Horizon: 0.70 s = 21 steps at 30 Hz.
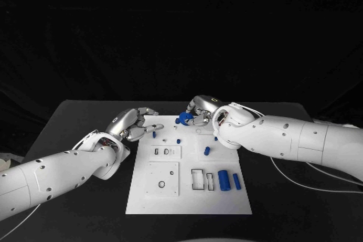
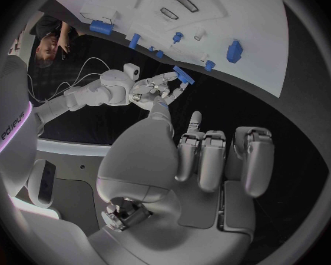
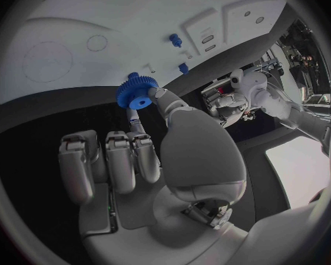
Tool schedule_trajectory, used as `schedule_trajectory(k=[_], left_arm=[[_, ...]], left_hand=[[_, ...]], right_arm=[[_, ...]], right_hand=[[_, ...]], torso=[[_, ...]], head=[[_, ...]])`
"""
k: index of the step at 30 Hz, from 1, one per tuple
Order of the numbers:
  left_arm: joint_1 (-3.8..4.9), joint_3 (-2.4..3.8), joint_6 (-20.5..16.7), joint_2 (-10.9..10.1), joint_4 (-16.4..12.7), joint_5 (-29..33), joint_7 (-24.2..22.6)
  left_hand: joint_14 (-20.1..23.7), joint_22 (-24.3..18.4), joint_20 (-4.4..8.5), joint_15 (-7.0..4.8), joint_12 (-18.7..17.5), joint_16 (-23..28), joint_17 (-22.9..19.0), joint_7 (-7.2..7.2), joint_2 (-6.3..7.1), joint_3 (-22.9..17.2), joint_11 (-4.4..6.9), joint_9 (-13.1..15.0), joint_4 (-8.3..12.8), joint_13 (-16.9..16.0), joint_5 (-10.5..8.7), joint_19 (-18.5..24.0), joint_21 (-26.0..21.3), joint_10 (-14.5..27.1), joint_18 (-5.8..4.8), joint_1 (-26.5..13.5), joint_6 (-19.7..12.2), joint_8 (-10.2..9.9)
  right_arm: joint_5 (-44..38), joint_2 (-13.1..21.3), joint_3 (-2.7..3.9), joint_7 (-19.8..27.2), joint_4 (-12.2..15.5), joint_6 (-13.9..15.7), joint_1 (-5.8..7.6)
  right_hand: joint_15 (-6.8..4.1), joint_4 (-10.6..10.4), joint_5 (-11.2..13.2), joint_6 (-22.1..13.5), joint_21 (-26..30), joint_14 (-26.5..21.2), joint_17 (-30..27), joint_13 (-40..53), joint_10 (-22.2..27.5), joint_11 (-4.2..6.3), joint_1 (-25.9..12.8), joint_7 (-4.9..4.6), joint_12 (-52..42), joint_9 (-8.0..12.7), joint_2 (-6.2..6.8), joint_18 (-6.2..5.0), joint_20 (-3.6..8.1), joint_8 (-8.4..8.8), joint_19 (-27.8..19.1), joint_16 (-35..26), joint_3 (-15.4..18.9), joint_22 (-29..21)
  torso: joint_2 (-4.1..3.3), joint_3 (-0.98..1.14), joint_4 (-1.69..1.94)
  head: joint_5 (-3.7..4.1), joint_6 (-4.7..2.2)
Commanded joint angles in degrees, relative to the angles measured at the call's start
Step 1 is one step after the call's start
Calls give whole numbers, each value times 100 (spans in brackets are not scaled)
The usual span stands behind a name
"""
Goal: Assemble the parts on the task board
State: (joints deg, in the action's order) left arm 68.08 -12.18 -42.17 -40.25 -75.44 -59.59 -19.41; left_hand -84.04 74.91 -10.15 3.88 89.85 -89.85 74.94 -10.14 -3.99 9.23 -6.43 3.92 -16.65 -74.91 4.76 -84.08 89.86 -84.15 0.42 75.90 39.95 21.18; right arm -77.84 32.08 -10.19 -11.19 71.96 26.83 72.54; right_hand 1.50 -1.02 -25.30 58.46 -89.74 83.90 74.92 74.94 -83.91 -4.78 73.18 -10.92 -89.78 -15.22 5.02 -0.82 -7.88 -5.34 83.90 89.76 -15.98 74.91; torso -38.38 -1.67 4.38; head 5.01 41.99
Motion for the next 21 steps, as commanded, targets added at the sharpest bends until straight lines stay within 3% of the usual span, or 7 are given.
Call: schedule_trajectory(k=[1,4,6,9,21], left_arm=[[3,4,22,3,-9,-24,-57],[3,4,15,-4,-11,-25,-58],[3,4,10,-14,-17,-25,-58],[4,4,4,-19,-22,-25,-58],[4,5,-11,-29,-43,-30,-59]], left_hand=[[-596,1509,-31,-4,15,-15,1506,2,-68,30,6,0,-6,-1509,38,-592,14,-585,-42,5,38,-27],[-596,1509,-31,-4,15,-15,1506,2,-68,30,6,0,-6,-1509,38,-592,14,-585,-42,5,38,-27],[-596,1509,-31,-4,15,-15,1506,2,-68,30,6,0,-6,-1509,38,-592,14,-585,-42,5,38,-27],[-596,1509,-30,-4,15,-15,1506,2,-69,31,6,0,-6,-1509,38,-592,14,-585,-42,5,38,-29],[-596,1509,-30,-4,15,-15,1506,2,-71,33,6,0,-5,-1509,38,-592,14,-585,-42,5,39,-32]], right_arm=[[-223,-105,3,135,-83,-140,-12],[-279,-198,3,140,-169,-184,-27],[-311,-293,3,145,-274,-221,-50],[-328,-381,2,150,-380,-261,-87],[-360,-637,0,172,-664,-409,-204]], right_hand=[[-45,9,-6,325,-26,610,1508,1506,-609,33,-61,303,-22,-83,-20,82,44,-29,610,24,-39,1509],[-45,9,6,316,-26,610,1508,1506,-609,30,-67,299,-22,-80,-22,82,46,-19,610,24,-41,1509],[-45,8,14,312,-26,610,1508,1506,-609,28,-71,297,-22,-78,-22,82,46,-14,610,24,-42,1509],[-45,8,16,311,-26,610,1508,1506,-609,27,-72,297,-22,-78,-23,82,46,-12,610,24,-42,1509],[-43,8,49,276,-26,610,1508,1506,-609,15,-87,281,-22,-66,-36,82,47,26,610,24,-55,1509]], torso=[[0,1,-2],[-3,3,10],[-2,3,-6],[-3,4,-2],[-5,5,-9]], head=[[-8,5],[-9,1],[-31,5],[-46,5],[-32,26]])
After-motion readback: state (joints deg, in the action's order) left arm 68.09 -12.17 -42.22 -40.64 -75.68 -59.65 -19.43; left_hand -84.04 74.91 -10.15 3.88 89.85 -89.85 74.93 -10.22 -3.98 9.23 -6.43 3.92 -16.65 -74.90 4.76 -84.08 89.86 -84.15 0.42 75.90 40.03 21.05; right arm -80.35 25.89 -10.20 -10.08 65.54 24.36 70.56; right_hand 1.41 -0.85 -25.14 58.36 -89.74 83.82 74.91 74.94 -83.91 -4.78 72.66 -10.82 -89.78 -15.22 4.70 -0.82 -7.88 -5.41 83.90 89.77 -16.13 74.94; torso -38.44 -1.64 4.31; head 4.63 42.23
